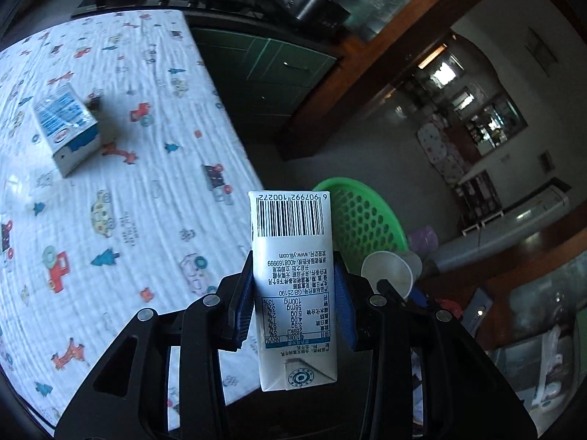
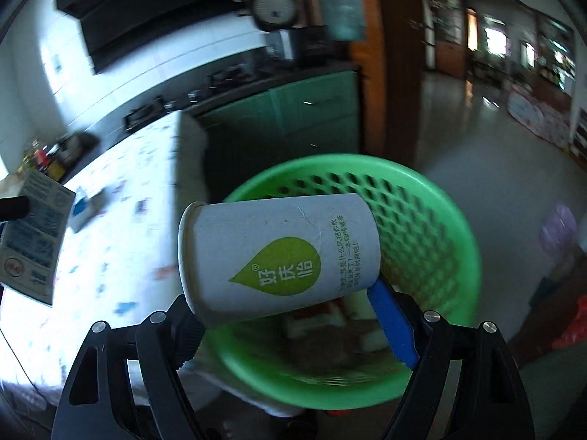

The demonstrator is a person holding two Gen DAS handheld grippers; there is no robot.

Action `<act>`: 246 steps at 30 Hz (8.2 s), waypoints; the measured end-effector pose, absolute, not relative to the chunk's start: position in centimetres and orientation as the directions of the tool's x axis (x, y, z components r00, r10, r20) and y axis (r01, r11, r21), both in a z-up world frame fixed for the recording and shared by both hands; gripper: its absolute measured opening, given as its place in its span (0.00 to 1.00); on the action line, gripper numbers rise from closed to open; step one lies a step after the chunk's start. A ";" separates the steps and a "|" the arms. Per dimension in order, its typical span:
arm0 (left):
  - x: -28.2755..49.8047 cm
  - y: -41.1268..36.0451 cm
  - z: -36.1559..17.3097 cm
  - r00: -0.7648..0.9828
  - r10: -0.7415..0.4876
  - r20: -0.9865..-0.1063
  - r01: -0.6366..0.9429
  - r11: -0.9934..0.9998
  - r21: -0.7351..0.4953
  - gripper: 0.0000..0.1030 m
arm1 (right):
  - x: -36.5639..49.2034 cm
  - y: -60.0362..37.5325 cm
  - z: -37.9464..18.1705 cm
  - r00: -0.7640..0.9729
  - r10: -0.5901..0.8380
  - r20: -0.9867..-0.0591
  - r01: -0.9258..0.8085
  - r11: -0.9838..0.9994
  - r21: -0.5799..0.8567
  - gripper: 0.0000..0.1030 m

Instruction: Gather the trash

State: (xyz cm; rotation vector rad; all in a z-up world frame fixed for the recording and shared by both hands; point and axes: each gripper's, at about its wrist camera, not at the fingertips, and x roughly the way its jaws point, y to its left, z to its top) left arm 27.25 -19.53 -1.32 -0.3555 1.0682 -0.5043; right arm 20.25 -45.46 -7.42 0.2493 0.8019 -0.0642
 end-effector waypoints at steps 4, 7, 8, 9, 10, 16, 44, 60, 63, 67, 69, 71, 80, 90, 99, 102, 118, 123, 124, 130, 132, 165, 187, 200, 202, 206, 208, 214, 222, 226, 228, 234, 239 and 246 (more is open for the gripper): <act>28.0 -23.8 -1.5 0.359 -0.570 -0.739 0.296 0.821 -0.488 0.37 | 20.2 -47.1 -8.3 0.686 0.016 -0.728 0.188 0.962 0.199 0.76; 28.5 -26.4 -2.1 0.334 -0.583 -0.741 0.334 0.808 -0.485 0.37 | 20.2 -48.3 -8.8 0.680 0.014 -0.733 0.201 0.958 0.205 0.77; 28.7 -27.1 -2.3 0.327 -0.585 -0.742 0.344 0.805 -0.483 0.37 | 20.1 -48.6 -8.9 0.681 0.010 -0.733 0.204 0.958 0.203 0.77; 28.9 -28.0 -2.5 0.319 -0.587 -0.744 0.359 0.801 -0.478 0.37 | 20.1 -48.9 -8.9 0.683 0.008 -0.730 0.206 0.957 0.203 0.77; 29.0 -28.7 -2.7 0.316 -0.585 -0.747 0.370 0.801 -0.471 0.37 | 20.1 -49.2 -8.9 0.686 0.008 -0.728 0.206 0.957 0.205 0.78; 30.4 -32.1 -4.2 0.303 -0.574 -0.761 0.411 0.799 -0.439 0.37 | 18.9 -49.2 -8.1 0.708 -0.001 -0.706 0.186 0.965 0.185 0.82; 27.6 -26.9 -3.5 0.400 -0.497 -0.770 0.421 0.846 -0.327 0.57 | 16.5 -45.5 -5.9 0.752 0.036 -0.658 0.098 0.981 0.166 0.86; 26.7 -9.6 -3.4 0.523 -0.299 -0.798 0.131 0.954 -0.271 0.57 | 19.0 -36.7 -3.4 0.742 0.184 -0.644 -0.098 0.981 0.167 0.87; 27.0 -6.6 -3.2 0.544 -0.251 -0.801 0.068 0.964 -0.255 0.57 | 19.8 -34.6 -3.0 0.731 0.212 -0.648 -0.144 0.977 0.157 0.87; 27.8 -1.9 -3.4 0.556 -0.190 -0.809 -0.057 0.962 -0.266 0.57 | 21.2 -31.8 -2.4 0.720 0.252 -0.647 -0.208 0.967 0.145 0.87; 28.2 0.2 -3.5 0.562 -0.171 -0.809 -0.116 0.952 -0.282 0.57 | 22.1 -30.2 -2.1 0.711 0.271 -0.649 -0.240 0.961 0.138 0.87; 28.6 2.0 -3.6 0.569 -0.152 -0.808 -0.158 0.944 -0.288 0.57 | 22.7 -28.9 -1.8 0.707 0.282 -0.648 -0.265 0.956 0.127 0.87; 31.6 5.9 -5.5 0.572 -0.153 -0.806 -0.144 0.948 -0.283 0.57 | 25.8 -23.8 -1.4 0.675 0.337 -0.657 -0.364 0.926 0.102 0.87; 33.1 5.3 -7.3 0.547 -0.272 -0.792 -0.025 0.940 -0.340 0.51 | 29.5 -20.3 -2.2 0.636 0.360 -0.682 -0.408 0.908 0.098 0.87; 33.0 5.9 -8.2 0.519 -0.422 -0.743 0.041 0.881 -0.472 0.11 | 32.5 -17.0 -3.2 0.594 0.395 -0.701 -0.450 0.885 0.117 0.87; 32.5 6.0 -7.8 0.531 -0.410 -0.741 0.059 0.891 -0.450 0.04 | 33.5 -15.8 -3.4 0.580 0.410 -0.704 -0.465 0.876 0.128 0.87; 30.1 10.3 -4.9 0.601 -0.361 -0.713 0.031 0.902 -0.431 0.04 | 40.7 -7.7 -4.2 0.513 0.461 -0.724 -0.580 0.808 0.104 0.89; 30.1 10.9 -5.1 0.602 -0.352 -0.717 0.014 0.902 -0.431 0.04 | 42.7 -5.8 -5.2 0.494 0.449 -0.745 -0.596 0.798 0.086 0.89; 30.1 10.9 -5.2 0.601 -0.352 -0.718 0.013 0.902 -0.431 0.04 | 43.0 -5.6 -5.4 0.486 0.451 -0.749 -0.600 0.795 0.090 0.89; 30.0 10.7 -5.1 0.601 -0.347 -0.720 0.012 0.905 -0.426 0.04 | 44.5 -4.7 -6.6 0.453 0.440 -0.775 -0.601 0.793 0.099 0.89; 29.9 10.7 -5.0 0.602 -0.346 -0.720 0.012 0.905 -0.425 0.04 | 44.8 -4.4 -6.9 0.442 0.441 -0.781 -0.597 0.795 0.111 0.87; 24.9 -0.6 -2.2 0.540 -0.517 -0.664 0.228 0.849 -0.476 0.04 | 27.3 -18.9 -3.2 0.579 0.395 -0.714 -0.411 0.897 0.162 0.60; 25.3 -17.9 -2.1 0.391 -0.615 -0.685 0.426 0.780 -0.458 0.04 | 19.9 -43.0 -5.5 0.672 0.060 -0.738 0.058 0.989 0.134 0.60; 27.5 -27.1 -3.2 0.327 -0.616 -0.717 0.491 0.759 -0.429 0.04 | 21.2 -50.0 -8.9 0.645 -0.004 -0.764 0.181 0.972 0.148 0.60; 27.7 -28.3 -3.2 0.321 -0.616 -0.719 0.501 0.755 -0.423 0.04 | 21.6 -50.4 -9.2 0.646 -0.004 -0.763 0.180 0.972 0.148 0.61; 28.4 -30.4 -3.6 0.311 -0.623 -0.718 0.515 0.745 -0.423 0.04 | 21.8 -50.8 -9.2 0.658 -0.013 -0.753 0.178 0.974 0.139 0.68; 28.7 -31.5 -4.0 0.307 -0.622 -0.720 0.524 0.742 -0.418 0.04 | 21.5 -50.7 -8.8 0.668 -0.014 -0.744 0.169 0.977 0.134 0.68; 29.6 -33.4 -5.5 0.293 -0.619 -0.728 0.527 0.740 -0.418 0.05 | 20.0 -50.0 -7.7 0.700 -0.021 -0.714 0.143 0.983 0.111 0.74; 30.0 -34.3 -7.4 0.281 -0.602 -0.747 0.505 0.755 -0.418 0.09 | 17.7 -49.7 -7.4 0.722 0.001 -0.692 0.131 0.982 0.139 0.76; 29.9 -34.2 -7.7 0.290 -0.601 -0.745 0.492 0.761 -0.423 0.38 | 17.0 -49.6 -7.7 0.723 0.014 -0.690 0.134 0.978 0.160 0.76; 29.7 -33.9 -7.7 0.303 -0.595 -0.744 0.497 0.765 -0.409 0.40 | 16.7 -49.4 -7.8 0.725 0.017 -0.689 0.134 0.977 0.166 0.76; 28.4 -32.2 -6.4 0.346 -0.584 -0.734 0.500 0.777 -0.383 0.46 | 15.4 -48.4 -7.7 0.730 0.025 -0.683 0.131 0.976 0.175 0.77; 26.3 -29.1 -4.7 0.395 -0.553 -0.734 0.488 0.803 -0.342 0.53 | 14.0 -47.1 -7.0 0.742 0.041 -0.670 0.122 0.973 0.194 0.82; 22.5 -23.7 -2.5 0.487 -0.491 -0.722 0.465 0.846 -0.262 0.65 | 11.8 -44.5 -5.5 0.758 0.049 -0.650 0.112 0.973 0.203 0.87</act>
